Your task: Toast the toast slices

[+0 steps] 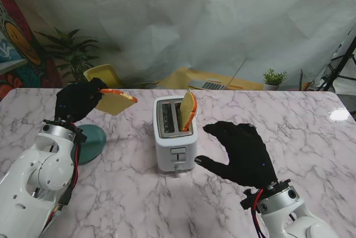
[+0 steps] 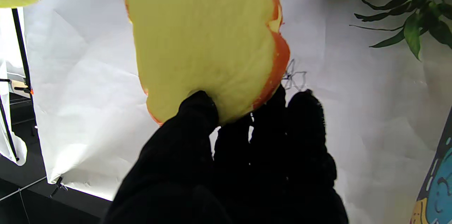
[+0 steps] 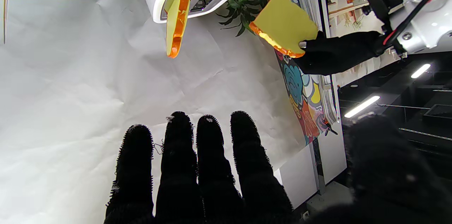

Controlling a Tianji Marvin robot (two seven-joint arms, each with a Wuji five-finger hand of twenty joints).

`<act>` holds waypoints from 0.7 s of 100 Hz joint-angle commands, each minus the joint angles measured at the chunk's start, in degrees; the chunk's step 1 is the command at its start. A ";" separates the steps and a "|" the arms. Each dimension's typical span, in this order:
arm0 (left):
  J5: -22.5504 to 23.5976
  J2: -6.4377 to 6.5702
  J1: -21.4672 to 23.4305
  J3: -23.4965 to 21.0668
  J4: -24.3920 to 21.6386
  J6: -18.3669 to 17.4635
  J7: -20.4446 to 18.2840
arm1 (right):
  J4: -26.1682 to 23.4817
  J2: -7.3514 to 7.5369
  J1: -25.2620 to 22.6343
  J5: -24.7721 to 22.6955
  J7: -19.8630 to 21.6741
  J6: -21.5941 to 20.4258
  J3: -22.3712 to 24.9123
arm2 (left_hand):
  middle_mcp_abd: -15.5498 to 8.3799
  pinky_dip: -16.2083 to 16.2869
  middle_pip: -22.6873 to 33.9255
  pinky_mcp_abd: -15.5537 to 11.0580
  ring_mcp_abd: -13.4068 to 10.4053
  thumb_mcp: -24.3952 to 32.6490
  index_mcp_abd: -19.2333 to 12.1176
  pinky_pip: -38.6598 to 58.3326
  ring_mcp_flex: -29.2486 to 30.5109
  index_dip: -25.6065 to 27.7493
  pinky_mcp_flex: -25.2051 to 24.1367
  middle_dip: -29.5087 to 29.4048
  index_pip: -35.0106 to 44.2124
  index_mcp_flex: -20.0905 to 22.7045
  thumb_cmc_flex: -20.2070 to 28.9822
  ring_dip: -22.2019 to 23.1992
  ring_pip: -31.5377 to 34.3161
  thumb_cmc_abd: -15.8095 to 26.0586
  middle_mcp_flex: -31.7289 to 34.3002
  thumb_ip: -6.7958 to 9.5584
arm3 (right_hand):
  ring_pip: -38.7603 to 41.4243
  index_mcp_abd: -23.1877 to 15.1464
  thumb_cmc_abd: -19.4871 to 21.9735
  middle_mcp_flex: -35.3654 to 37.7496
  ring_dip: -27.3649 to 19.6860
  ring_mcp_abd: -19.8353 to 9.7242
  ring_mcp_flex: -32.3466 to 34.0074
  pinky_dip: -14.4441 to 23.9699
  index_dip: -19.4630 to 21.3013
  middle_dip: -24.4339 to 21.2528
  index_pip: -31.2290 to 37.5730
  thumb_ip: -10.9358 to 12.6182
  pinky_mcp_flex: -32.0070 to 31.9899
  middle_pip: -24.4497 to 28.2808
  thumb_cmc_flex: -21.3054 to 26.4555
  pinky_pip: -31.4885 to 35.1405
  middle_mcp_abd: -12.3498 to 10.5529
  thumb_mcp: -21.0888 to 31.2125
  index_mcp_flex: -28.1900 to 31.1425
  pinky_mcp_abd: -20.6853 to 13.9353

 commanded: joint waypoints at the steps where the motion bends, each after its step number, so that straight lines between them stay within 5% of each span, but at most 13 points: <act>1: -0.05 0.09 -0.53 -0.11 -0.32 0.29 -0.82 | -0.27 0.02 -0.53 -0.28 -0.21 -0.07 -0.04 | -0.94 1.40 -0.11 -1.44 -0.21 4.44 -4.57 -0.82 1.20 1.81 -0.72 1.39 9.39 3.35 2.90 0.91 -0.29 -0.31 1.89 0.56 | -0.91 -1.31 1.86 0.36 -1.07 -0.60 0.73 -0.86 -1.02 0.35 0.65 -0.31 -0.09 -0.05 1.67 0.78 -0.92 -0.40 1.85 -0.26; 32: -1.76 0.02 -0.22 1.62 -1.72 0.68 -2.63 | -0.25 0.06 -0.43 -0.23 -0.28 0.13 -0.99 | 0.52 1.98 1.16 -0.93 0.21 3.06 -2.96 -0.32 1.98 1.55 0.11 0.52 8.16 2.85 2.95 1.47 -0.17 1.01 1.30 0.37 | -0.88 -1.28 1.95 0.33 -1.08 -0.55 0.79 -1.03 -1.07 0.35 0.68 -0.31 -0.08 -0.07 1.65 0.88 -0.87 -0.30 1.82 -0.23; 38: -2.61 0.07 0.94 2.39 -4.76 7.31 -6.94 | -0.26 0.04 -0.45 -0.11 -0.35 0.31 -1.09 | 1.86 1.78 2.91 -0.38 0.07 -0.31 0.16 -0.23 2.10 2.60 0.85 -0.71 5.85 1.95 4.14 1.41 -0.46 2.76 -0.27 0.96 | -0.87 -1.31 2.04 0.42 -1.08 -0.53 0.80 -1.07 -1.08 0.37 0.68 -0.31 -0.09 -0.02 1.63 0.90 -0.88 -0.31 1.81 -0.22; 48: -2.59 0.09 1.64 3.89 -7.29 13.13 -9.49 | -0.26 0.03 -0.47 0.10 -0.24 0.55 -1.17 | 4.35 1.36 4.90 0.53 0.80 -2.66 3.90 1.56 3.53 3.05 3.43 -3.42 1.98 2.68 4.21 0.74 -0.09 3.29 -0.77 1.51 | -0.90 -1.34 2.09 0.28 -1.10 -0.64 0.74 -1.14 -1.11 0.34 0.64 -0.32 -0.27 -0.11 1.55 0.85 -1.00 -0.37 1.75 -0.12; 70: -4.92 -0.70 0.98 9.59 -11.43 25.36 -10.09 | -0.37 0.02 -0.48 0.48 0.04 0.82 -1.33 | 8.15 1.19 5.98 2.21 4.19 -2.84 8.43 4.24 5.71 2.55 7.64 -5.75 -2.35 5.44 4.21 0.03 0.77 1.66 -0.11 1.46 | -0.91 -1.30 2.16 0.37 -1.10 -0.62 0.76 -1.22 -1.14 0.34 0.64 -0.30 -0.24 -0.10 1.65 0.88 -0.92 -0.49 1.76 -0.20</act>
